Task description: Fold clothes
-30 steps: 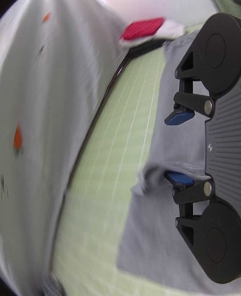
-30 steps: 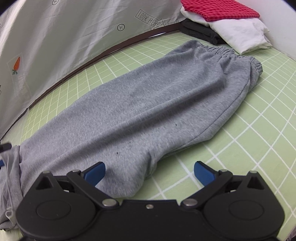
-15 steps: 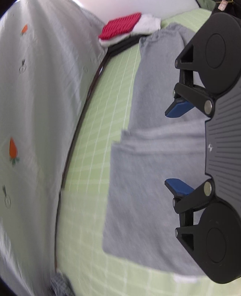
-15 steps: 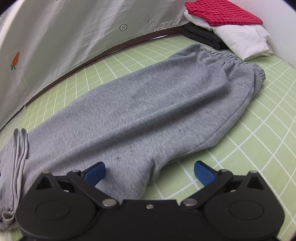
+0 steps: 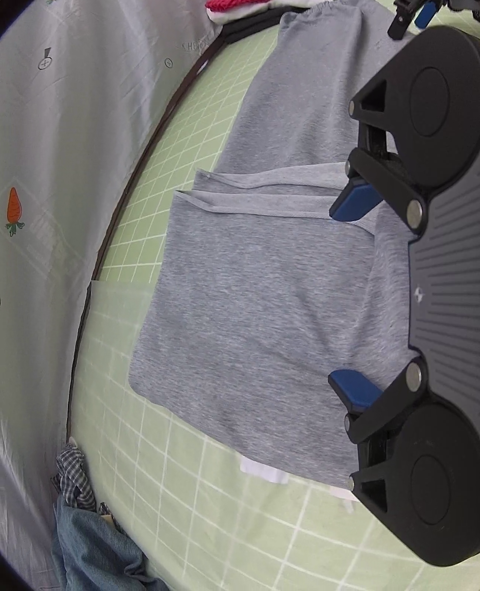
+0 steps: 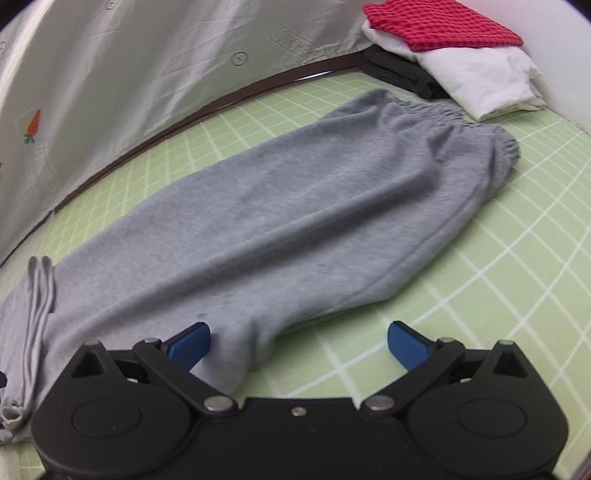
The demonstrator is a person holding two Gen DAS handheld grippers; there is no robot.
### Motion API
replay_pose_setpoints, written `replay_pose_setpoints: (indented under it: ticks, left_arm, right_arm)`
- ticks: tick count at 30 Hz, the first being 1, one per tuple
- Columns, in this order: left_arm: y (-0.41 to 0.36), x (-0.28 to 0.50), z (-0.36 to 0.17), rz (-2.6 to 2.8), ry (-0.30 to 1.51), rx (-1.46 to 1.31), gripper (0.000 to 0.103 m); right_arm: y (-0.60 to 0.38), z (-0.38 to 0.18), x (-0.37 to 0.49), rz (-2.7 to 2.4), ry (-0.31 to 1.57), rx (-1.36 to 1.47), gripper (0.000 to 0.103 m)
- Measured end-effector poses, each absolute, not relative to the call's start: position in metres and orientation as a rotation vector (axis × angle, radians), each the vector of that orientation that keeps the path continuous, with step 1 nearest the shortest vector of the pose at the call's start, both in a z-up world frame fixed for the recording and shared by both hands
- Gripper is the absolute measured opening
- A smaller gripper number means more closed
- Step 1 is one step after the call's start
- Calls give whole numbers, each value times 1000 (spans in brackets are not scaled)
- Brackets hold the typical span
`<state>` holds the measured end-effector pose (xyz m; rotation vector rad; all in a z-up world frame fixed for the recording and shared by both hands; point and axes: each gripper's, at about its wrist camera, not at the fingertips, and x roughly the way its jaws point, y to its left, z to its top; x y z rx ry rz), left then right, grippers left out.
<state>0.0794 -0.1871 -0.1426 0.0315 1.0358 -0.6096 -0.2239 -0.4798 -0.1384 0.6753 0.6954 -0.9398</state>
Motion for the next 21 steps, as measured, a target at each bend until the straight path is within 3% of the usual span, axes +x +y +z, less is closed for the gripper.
replay_pose_setpoints:
  ticks: [10, 21]
  left_arm:
    - [-221, 69, -149, -456, 1037, 114, 103]
    - [-245, 67, -154, -349, 1059, 230, 103]
  right_arm:
    - [-564, -139, -284, -1091, 655, 732, 103]
    - [-679, -154, -302, -1167, 544, 706, 103]
